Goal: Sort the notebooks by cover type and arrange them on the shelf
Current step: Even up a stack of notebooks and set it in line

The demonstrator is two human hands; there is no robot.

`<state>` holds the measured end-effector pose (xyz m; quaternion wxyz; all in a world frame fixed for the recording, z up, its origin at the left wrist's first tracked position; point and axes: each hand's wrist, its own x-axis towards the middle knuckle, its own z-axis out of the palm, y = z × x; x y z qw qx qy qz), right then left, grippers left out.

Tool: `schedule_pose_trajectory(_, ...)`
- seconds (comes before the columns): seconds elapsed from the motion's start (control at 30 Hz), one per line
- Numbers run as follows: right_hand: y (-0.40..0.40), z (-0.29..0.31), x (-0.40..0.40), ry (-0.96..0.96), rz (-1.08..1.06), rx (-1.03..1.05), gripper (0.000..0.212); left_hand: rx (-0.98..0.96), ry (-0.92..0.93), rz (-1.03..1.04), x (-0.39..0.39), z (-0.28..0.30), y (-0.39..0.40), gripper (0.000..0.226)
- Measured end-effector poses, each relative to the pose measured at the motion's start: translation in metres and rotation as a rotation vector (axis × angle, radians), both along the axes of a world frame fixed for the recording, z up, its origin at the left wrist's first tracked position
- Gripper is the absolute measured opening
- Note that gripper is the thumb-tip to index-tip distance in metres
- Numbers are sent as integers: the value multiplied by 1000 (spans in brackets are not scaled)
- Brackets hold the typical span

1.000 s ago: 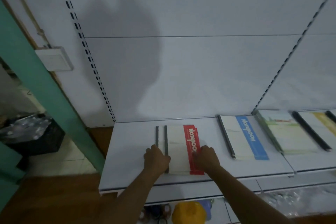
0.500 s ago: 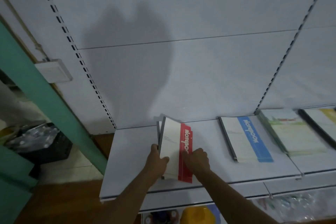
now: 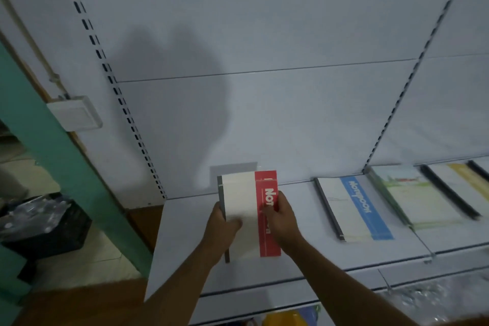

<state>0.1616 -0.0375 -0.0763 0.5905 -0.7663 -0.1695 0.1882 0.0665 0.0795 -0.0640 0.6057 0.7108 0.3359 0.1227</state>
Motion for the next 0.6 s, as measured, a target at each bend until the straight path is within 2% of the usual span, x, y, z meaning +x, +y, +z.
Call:
schedule_pose_trajectory(0.2, -6, 18, -5, -22, -102, -57, 23, 25, -20, -152, 14, 4, 9, 45)
schedule_pose_trajectory(0.33, -39, 43, -5, -67, -272, -83, 18, 26, -63, -257, 38, 16, -11, 31)
schedule_pose_trajectory(0.47, -110, 61, -7, -92, -529, -159, 16, -13, -126, -465, 62, 29, -73, 21)
schedule_pose_trajectory(0.6, -207, 69, -28, -39, -820, -90, 19, -53, -93, -734, 68, 39, -162, 17)
